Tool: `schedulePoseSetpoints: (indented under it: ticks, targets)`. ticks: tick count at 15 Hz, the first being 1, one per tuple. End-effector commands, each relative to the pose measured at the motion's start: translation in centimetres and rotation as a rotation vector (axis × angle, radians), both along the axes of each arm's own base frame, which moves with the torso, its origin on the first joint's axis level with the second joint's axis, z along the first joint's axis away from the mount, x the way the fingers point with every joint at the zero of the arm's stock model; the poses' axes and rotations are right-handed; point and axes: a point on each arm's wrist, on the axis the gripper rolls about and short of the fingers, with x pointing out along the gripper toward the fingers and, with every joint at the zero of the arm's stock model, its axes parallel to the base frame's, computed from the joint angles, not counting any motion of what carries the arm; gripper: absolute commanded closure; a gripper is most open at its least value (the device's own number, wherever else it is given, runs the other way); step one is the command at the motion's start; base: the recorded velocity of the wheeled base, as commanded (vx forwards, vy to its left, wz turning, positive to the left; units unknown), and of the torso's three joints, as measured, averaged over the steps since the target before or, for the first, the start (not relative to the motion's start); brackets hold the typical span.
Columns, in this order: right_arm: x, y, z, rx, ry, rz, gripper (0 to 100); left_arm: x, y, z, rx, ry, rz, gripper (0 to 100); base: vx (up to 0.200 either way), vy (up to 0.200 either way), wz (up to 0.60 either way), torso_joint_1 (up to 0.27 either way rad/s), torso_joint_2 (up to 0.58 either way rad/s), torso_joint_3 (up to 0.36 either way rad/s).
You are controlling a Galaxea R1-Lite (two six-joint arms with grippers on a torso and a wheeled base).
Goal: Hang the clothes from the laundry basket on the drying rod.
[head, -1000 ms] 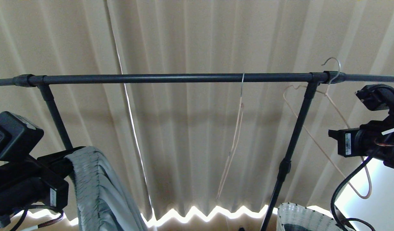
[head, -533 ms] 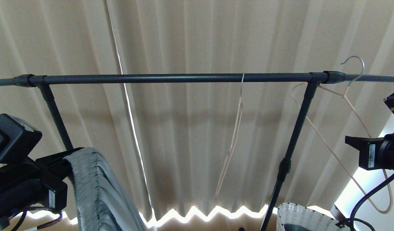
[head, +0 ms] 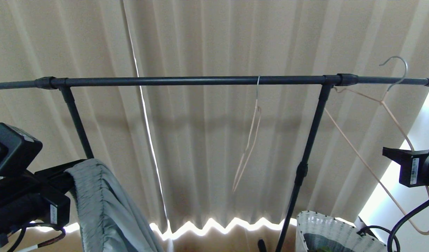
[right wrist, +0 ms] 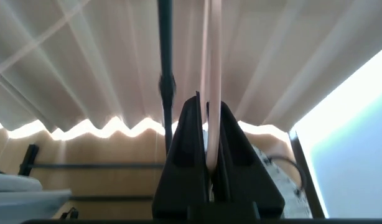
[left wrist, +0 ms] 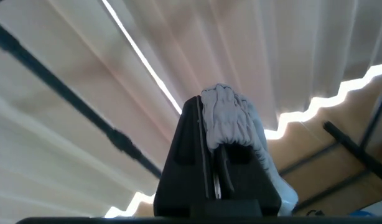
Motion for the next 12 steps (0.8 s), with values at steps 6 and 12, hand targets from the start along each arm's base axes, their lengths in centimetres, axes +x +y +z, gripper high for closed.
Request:
schedulePoseSetpoints:
  ticks: [6,12]
  targets:
    - [0.03,0.02,-0.02,0.001,0.001,0.003,100,-0.01,0.02,-0.05,0.002,0.002,0.001,100,-0.200,0.000,0.00,0.001,0.00,0.002]
    - [0.12,0.08,-0.45,-0.002,0.019,0.007,100,-0.06,-0.01,-0.09,-0.005,-0.007,-0.001,100,-0.100,0.000,0.00,-0.002,0.00,0.000]
